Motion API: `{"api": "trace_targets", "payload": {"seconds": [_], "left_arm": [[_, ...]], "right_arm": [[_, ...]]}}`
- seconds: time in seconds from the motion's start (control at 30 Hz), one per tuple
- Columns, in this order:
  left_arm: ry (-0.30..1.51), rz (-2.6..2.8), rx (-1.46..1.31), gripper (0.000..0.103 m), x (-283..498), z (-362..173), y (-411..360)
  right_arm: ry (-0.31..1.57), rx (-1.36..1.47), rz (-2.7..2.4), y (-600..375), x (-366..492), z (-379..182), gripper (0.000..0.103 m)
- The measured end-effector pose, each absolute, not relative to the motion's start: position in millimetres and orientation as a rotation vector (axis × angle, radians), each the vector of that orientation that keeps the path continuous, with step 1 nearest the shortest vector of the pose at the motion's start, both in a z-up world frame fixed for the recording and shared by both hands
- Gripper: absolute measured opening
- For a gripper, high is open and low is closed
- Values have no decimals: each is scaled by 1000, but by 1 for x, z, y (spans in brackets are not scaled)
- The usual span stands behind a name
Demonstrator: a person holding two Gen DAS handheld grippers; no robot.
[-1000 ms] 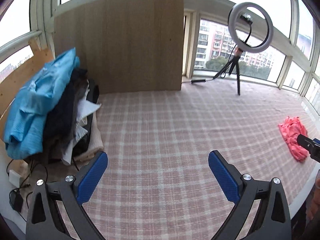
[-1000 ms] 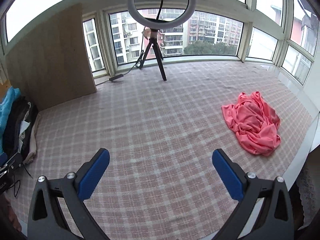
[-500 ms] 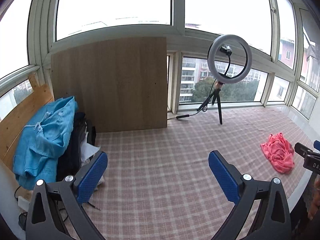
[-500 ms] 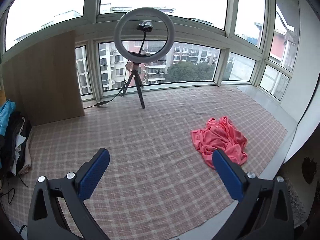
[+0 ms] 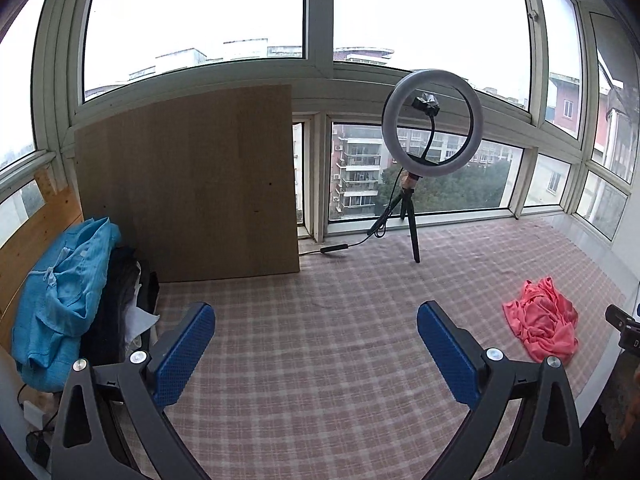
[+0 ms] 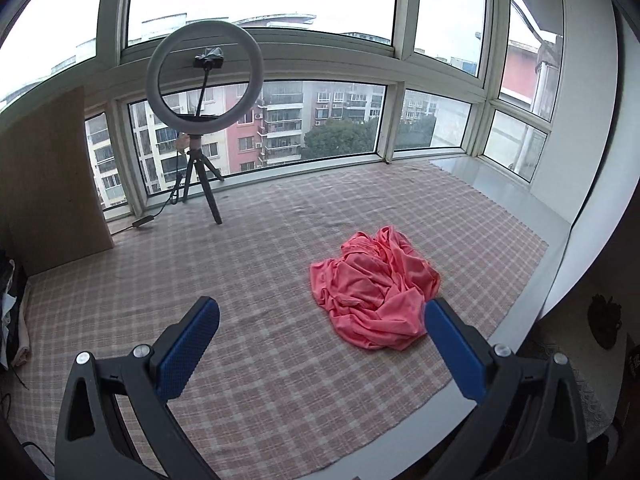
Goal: Fold clothes
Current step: 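Move both tools toward the crumpled pink T-shirt on the mat, then grasp the pink T-shirt with the right gripper while the left gripper grasps another edge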
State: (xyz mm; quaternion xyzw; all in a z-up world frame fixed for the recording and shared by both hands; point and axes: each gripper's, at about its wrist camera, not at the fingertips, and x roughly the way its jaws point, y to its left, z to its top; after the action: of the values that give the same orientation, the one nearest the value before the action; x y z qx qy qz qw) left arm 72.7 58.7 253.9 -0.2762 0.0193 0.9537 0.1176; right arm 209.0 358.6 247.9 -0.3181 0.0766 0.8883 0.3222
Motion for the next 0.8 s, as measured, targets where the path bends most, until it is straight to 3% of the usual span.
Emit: {"api": "trace_targets", "payload": {"seconds": [0.37, 0.8], "left_arm": [[18, 2883, -846, 102, 62, 266, 119], [-15, 3031, -1078, 102, 65, 241, 106]], "right_arm": [[533, -932, 2323, 578, 232, 203, 103], [523, -1343, 2379, 655, 122, 80, 103]]}}
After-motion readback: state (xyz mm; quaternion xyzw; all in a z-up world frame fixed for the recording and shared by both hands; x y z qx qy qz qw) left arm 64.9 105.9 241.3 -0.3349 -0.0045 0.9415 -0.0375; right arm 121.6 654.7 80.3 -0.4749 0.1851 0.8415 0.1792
